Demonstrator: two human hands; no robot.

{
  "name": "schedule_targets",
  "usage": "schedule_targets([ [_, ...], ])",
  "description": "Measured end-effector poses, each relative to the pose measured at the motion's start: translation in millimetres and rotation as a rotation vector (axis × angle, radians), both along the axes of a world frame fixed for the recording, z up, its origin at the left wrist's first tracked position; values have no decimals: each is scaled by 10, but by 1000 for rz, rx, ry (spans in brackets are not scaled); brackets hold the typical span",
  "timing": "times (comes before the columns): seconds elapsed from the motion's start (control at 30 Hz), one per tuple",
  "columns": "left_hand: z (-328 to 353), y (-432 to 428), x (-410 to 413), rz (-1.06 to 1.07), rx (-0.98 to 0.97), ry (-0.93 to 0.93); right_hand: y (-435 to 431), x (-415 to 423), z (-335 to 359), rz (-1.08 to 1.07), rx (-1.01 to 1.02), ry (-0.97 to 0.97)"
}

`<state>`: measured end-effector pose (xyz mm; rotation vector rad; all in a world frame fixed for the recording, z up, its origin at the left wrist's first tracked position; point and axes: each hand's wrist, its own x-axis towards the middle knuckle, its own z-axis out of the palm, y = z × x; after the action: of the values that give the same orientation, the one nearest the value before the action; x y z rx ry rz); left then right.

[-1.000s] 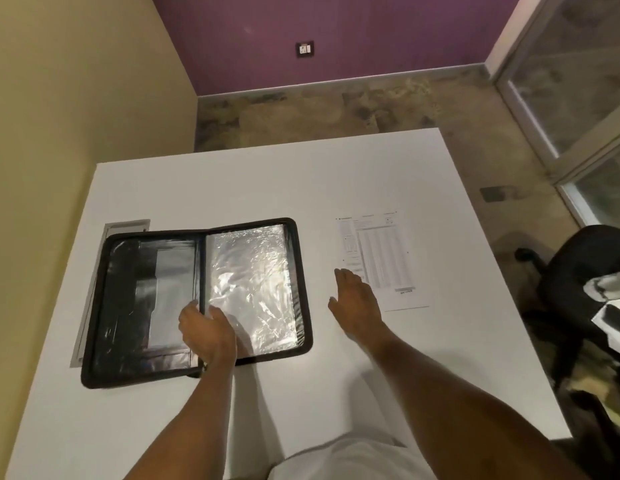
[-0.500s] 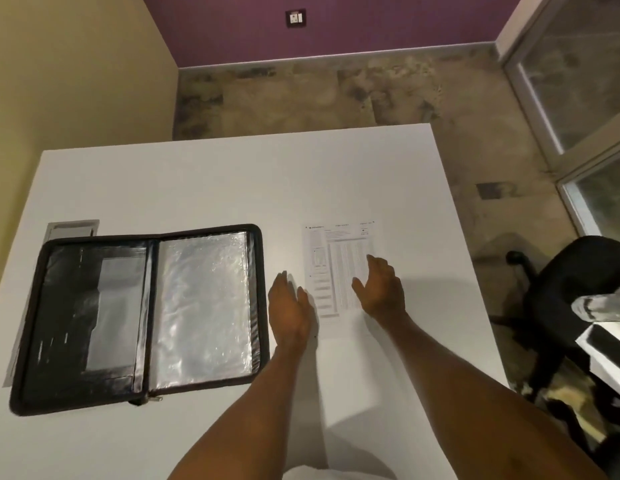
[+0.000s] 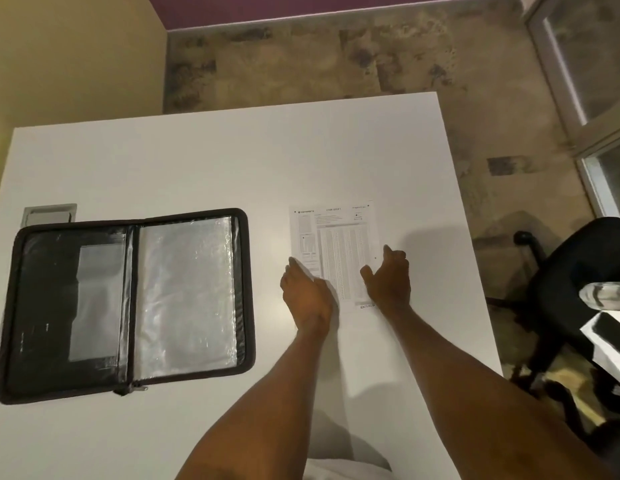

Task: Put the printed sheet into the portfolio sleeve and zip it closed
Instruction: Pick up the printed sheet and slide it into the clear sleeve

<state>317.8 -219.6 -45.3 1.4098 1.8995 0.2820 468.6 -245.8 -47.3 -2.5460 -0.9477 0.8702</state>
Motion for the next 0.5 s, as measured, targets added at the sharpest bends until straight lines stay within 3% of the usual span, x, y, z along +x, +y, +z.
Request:
schedule_targets([
  [0.33,111,391,164,251,-245,107,-17,36,-16,60,10,25],
  [0.5,30,548,-43,338,-384,-179,-25,73,-3,73,22,29],
])
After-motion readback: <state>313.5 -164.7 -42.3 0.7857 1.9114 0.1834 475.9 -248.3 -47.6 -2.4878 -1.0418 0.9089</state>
